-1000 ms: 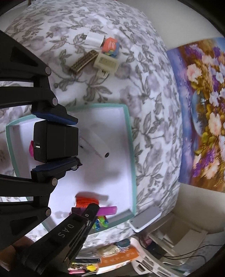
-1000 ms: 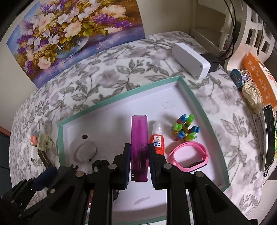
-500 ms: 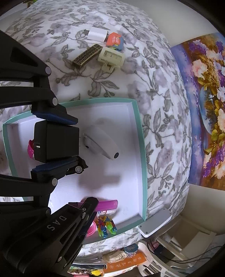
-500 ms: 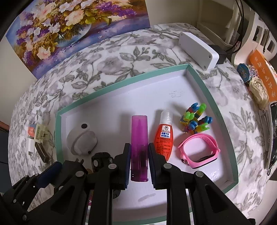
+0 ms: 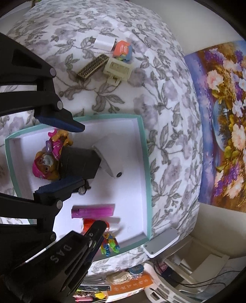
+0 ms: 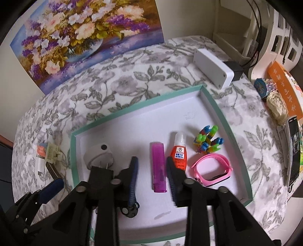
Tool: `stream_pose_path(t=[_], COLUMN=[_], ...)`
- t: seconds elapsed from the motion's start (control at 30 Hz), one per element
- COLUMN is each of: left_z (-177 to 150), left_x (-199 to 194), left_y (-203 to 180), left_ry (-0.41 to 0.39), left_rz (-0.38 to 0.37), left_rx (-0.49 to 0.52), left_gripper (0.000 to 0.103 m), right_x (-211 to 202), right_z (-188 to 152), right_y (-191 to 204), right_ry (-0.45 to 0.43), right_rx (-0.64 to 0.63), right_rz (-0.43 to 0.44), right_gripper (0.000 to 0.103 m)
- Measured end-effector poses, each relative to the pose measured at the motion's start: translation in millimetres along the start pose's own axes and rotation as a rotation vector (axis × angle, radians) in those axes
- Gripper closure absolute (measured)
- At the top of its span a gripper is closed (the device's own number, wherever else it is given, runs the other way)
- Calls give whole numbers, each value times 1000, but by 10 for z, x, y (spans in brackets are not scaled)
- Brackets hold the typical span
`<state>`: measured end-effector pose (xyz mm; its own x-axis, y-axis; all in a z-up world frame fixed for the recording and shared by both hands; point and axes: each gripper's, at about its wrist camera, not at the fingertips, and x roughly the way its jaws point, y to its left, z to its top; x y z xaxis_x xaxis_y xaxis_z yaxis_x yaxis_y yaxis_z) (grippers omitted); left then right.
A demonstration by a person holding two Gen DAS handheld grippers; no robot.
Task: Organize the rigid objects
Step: 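Move both tools back toward the remaining items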
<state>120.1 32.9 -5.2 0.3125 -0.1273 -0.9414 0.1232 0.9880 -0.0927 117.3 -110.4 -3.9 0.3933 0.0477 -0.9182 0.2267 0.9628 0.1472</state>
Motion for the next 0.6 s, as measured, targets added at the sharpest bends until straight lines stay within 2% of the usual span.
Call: stream_pose_path(t=[0.17,0.27,0.43,0.6], left_z=[61,96,126,121], left_x=[-114,-181,-252,-298], left_y=[192,362,671,1017], left_ry=[-26,-45,-65,-79], left_rz=[-1,12,26,62], left_rx=[-58,-102,-186,-267], left_gripper=[36,32,20,12], right_x=[-77,-105,-138,-137], right_z=[20,21,16,1], right_y=[0,16,84,158], right_ry=[-24,-35,-50,-53], right_rx=[10,9,-10,-29], right_rz=[8,6,9,4], right_gripper=[56,48,38,35])
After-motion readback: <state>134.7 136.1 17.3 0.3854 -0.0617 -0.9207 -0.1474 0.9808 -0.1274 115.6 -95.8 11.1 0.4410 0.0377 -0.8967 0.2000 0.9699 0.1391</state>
